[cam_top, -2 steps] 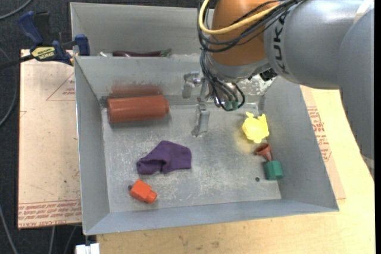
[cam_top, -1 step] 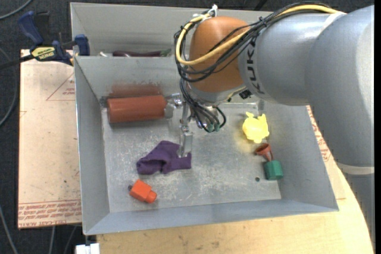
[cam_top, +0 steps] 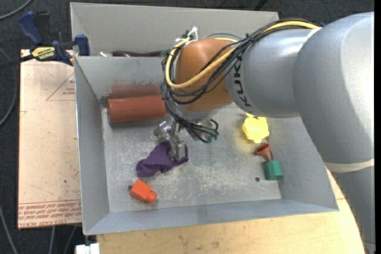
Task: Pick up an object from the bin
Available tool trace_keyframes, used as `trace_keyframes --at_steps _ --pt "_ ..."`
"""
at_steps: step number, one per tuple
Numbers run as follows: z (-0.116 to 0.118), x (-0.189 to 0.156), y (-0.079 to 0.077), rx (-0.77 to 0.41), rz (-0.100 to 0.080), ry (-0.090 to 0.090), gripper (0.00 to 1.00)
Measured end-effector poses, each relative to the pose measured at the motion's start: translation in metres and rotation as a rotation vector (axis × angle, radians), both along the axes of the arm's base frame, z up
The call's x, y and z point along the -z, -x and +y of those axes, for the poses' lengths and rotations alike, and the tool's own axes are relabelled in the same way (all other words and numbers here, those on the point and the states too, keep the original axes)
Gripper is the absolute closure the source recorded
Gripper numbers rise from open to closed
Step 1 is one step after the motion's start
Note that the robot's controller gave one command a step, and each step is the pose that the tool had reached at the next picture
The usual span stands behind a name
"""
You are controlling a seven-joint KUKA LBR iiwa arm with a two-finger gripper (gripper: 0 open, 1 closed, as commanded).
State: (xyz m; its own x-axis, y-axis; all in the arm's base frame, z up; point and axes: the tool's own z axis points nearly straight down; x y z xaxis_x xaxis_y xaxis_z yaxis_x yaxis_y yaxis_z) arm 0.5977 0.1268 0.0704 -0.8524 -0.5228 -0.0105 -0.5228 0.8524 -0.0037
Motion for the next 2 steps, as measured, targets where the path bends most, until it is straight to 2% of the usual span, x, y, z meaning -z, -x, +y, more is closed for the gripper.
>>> trace_keyframes --at_steps 1,2 --pt "0.000 0.000 0.000 0.000 0.000 0.000 1.00" --pt "-0.015 -0.195 0.001 0.000 -0.008 -0.002 1.00"
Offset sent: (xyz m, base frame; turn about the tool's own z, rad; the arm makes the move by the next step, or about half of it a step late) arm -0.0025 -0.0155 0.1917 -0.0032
